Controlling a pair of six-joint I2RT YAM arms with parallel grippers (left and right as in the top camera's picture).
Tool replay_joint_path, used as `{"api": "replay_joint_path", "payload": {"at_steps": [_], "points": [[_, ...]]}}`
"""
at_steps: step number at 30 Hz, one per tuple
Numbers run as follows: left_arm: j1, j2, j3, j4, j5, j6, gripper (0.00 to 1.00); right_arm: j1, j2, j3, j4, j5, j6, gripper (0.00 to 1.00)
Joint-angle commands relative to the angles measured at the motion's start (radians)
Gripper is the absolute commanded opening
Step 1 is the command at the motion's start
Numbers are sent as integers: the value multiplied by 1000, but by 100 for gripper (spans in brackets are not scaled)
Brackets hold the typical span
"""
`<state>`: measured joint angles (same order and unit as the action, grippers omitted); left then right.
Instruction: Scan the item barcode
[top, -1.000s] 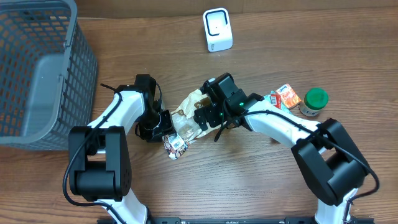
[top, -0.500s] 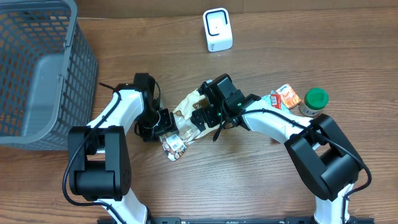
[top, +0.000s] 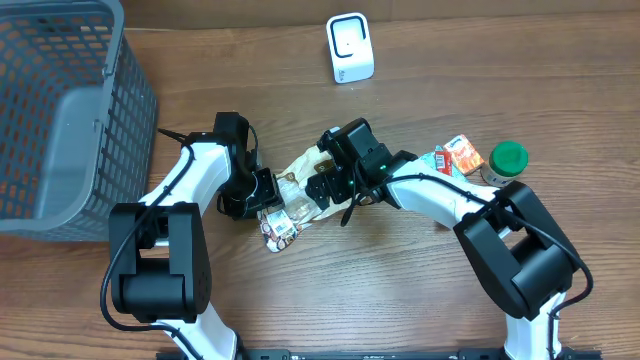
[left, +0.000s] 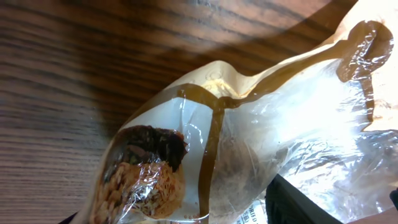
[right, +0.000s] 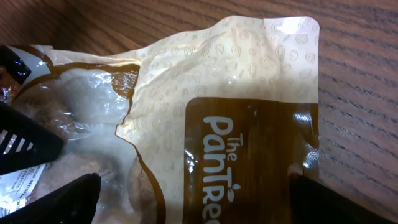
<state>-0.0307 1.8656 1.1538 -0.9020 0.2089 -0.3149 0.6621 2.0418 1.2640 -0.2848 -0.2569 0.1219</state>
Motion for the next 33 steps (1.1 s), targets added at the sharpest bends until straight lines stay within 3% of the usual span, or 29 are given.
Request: {"api": "replay_joint_path", "payload": {"at_steps": [1,4,7,15,18,22,26,33], "points": [[1,11,19,5,-21,-7,53,5,53,-2,-23,-50,5,90],[-3,11,18,8,-21,-7,51,5,53,-1,-24,-150,8,72],[-12,11,8,24,-21,-7,51,5,53,-1,-24,-230,9,69],[-39,11,-21,71,-23,-7,47,5,53,-1,-25,-262,105,70],[-43,11,-21,73,-24,-7,32,5,53,-1,-6,-289,126,70],[-43,11,-20,64,-24,-6,4,-2,52,-1,13,-349,126,70],[-34,10,-3,39,-23,1,4,-26,33,0,-11,-349,126,71],[-24,6,117,-83,30,77,4,-124,-85,0,-121,-351,109,85]]}}
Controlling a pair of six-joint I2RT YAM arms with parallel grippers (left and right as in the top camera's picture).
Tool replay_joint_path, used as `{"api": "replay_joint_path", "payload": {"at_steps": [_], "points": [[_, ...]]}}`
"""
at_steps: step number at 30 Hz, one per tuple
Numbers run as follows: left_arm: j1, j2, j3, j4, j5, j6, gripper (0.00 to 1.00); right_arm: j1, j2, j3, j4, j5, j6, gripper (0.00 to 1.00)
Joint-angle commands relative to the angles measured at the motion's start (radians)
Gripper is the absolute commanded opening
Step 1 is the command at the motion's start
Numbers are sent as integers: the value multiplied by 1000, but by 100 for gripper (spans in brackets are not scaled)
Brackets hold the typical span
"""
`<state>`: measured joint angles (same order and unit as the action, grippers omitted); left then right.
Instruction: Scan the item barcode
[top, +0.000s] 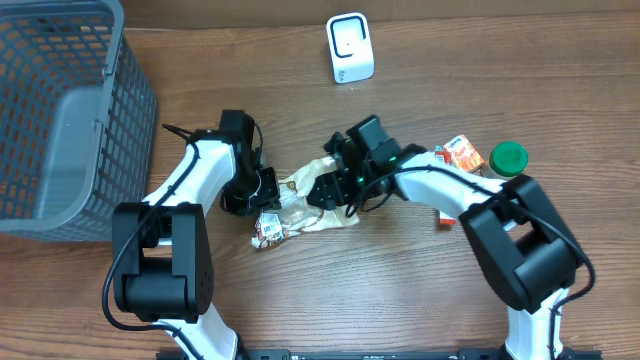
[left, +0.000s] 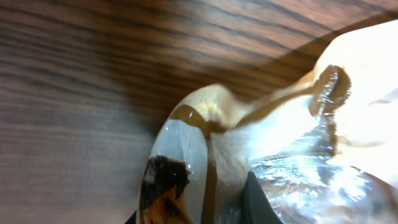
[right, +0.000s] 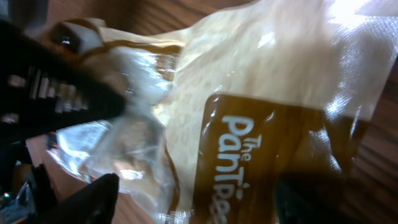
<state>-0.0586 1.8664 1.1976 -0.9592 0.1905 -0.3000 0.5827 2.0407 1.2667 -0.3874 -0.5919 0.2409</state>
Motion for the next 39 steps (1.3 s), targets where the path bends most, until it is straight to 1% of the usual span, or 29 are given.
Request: {"api": "replay_joint_path", "payload": {"at_steps": [1,5,9,12,15,21,24,26,29,30,32,33,34,36,38,39], "points": [[5,4,93,-47,63,75,4,-61,-97,-3,-39,-16,-10,86],[11,3,201,-156,131,122,4,-148,-118,-3,-140,-17,-10,93],[14,3,290,-244,224,166,4,-192,-116,-3,-199,-53,-10,96],[14,3,330,-274,280,175,4,-196,-116,-3,-197,-151,-13,98],[14,3,356,-290,349,211,4,-189,-116,-3,-183,-221,-13,99],[14,3,359,-291,360,211,4,-151,-116,-4,-115,-331,-13,100],[13,3,359,-291,366,211,4,-126,-116,-4,-88,-335,-13,98],[13,3,359,-290,365,211,4,-111,-116,-4,-77,-335,-13,89],[13,3,359,-284,364,211,4,-88,-116,-4,-51,-334,-13,67],[13,3,359,-280,360,211,4,-82,-116,-4,-43,-334,-13,58],[13,3,359,-269,357,211,4,-77,-116,-4,-32,-334,-13,46],[13,3,359,-261,352,211,7,-77,-116,-4,-30,-333,-14,42],[13,3,359,-253,343,211,14,-77,-116,-4,-29,-330,-27,36],[13,3,359,-229,310,210,40,-77,-116,-4,-31,-329,-63,26],[13,3,359,-198,267,206,55,-77,-116,-4,-34,-328,-92,17],[13,3,359,-179,247,206,64,-77,-116,-4,-36,-327,-98,13]]}}
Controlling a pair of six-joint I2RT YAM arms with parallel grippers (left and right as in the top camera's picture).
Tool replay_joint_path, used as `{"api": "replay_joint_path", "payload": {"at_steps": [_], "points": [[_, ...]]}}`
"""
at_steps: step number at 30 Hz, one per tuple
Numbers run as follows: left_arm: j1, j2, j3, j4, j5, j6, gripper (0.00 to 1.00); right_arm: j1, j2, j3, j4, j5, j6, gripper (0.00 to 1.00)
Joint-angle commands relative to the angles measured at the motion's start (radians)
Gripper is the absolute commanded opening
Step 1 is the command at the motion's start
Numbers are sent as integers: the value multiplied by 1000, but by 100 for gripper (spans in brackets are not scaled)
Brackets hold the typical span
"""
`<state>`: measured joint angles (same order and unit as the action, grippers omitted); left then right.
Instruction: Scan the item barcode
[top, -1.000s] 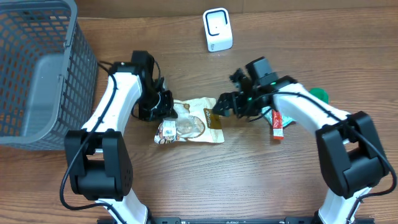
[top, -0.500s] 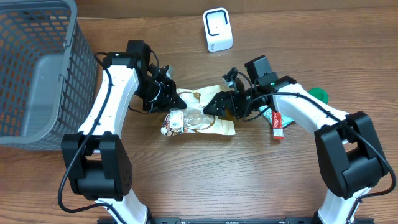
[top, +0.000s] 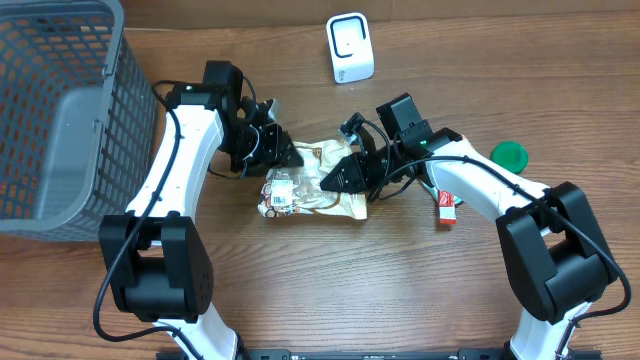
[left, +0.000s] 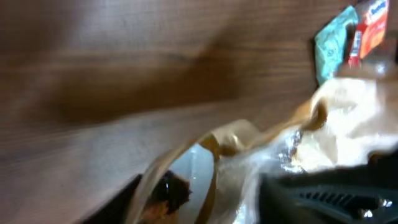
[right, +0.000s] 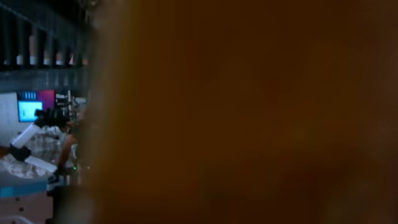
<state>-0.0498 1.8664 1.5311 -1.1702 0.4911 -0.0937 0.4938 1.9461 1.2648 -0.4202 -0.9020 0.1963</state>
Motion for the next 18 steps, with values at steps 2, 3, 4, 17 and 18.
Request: {"api": "replay_joint_path", "payload": {"at_steps": [2,3,4,17,18], "points": [[5,3,26,68,-88,0,90,12,-22,-2,-6,-16,-76,6],[5,3,26,85,-108,0,100,11,-22,-2,-7,-16,-76,4],[5,3,26,100,-126,0,100,10,-22,-2,-7,-16,-76,4],[8,3,26,167,-685,-199,100,-49,-22,-2,-69,-16,-75,4],[9,3,26,170,-712,-203,100,-51,-22,-2,-74,-16,-76,4]]}}
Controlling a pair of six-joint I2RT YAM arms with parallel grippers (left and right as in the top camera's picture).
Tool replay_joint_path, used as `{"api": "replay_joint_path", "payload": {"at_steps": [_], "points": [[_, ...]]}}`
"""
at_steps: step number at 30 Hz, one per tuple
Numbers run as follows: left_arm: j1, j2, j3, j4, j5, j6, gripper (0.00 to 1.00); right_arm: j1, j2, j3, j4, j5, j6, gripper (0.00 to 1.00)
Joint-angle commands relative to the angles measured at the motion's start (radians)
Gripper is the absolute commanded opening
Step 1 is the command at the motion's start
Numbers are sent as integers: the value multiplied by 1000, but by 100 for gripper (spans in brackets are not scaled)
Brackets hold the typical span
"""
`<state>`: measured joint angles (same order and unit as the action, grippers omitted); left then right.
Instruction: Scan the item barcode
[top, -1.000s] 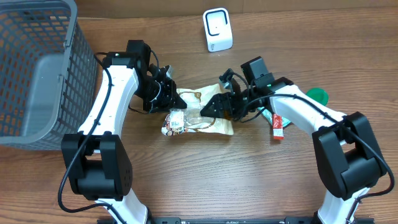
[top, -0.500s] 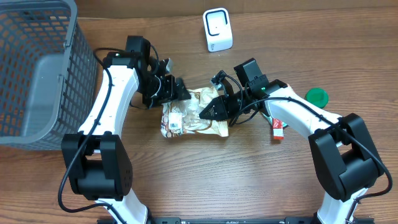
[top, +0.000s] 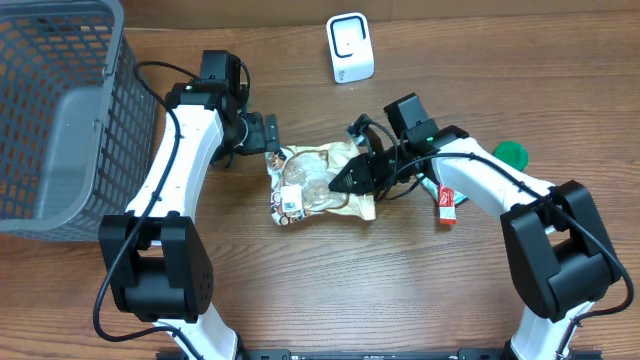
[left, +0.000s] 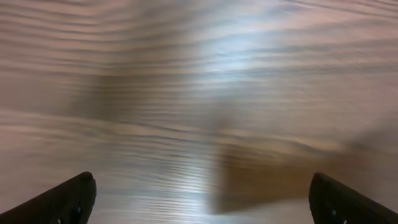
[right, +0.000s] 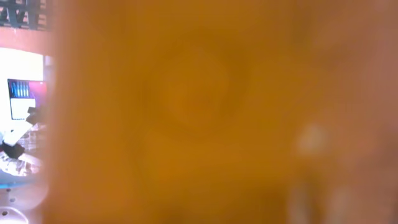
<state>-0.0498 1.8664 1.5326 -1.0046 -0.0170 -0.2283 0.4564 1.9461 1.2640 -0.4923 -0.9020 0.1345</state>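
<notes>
The item is a tan and brown snack bag (top: 322, 183) with a clear window and a white label (top: 290, 203) at its lower left. It is in the middle of the overhead view. My right gripper (top: 352, 178) is shut on the bag's right side. A blurred orange-brown surface, the bag (right: 186, 124), fills the right wrist view and hides the fingers. My left gripper (top: 268, 134) is open just left of the bag's top corner. In the left wrist view the left gripper (left: 202, 199) has only bare wood between its fingers. The white scanner (top: 350, 47) stands at the back.
A grey mesh basket (top: 60, 110) fills the far left. At the right, near my right arm, are a green-lidded jar (top: 510, 153) and a small red packet (top: 447, 200). The wooden table (top: 330, 290) stretches toward the front.
My left gripper has let go of the bag and now stands open beside its upper left corner. The bag hangs from my right gripper alone and has shifted slightly to the right.
Both grippers were at the bag low on the table, the left at its window end, the right at its printed end. By 0.6 s ago both had it farther back, nearer the scanner. Now only the right gripper holds it.
</notes>
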Motion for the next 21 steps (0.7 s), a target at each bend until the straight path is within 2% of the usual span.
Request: {"api": "replay_joint_path", "payload": {"at_steps": [1,5,8,10,11,21], "points": [[11,3,24,8,-223,-68,100,-16,-22,-1,-9,-16,-23,4],[22,3,24,23,-249,-67,100,-20,-22,-1,-18,-13,-65,4],[40,3,24,23,-279,-64,100,-20,-22,-1,-19,10,-64,9],[58,4,23,23,-279,-64,100,-20,-22,-1,-19,10,-65,9],[70,5,23,23,-279,-64,100,-20,-22,-1,-20,10,-65,4],[132,6,22,22,-222,-64,100,-20,-25,1,-32,40,-66,4]]}}
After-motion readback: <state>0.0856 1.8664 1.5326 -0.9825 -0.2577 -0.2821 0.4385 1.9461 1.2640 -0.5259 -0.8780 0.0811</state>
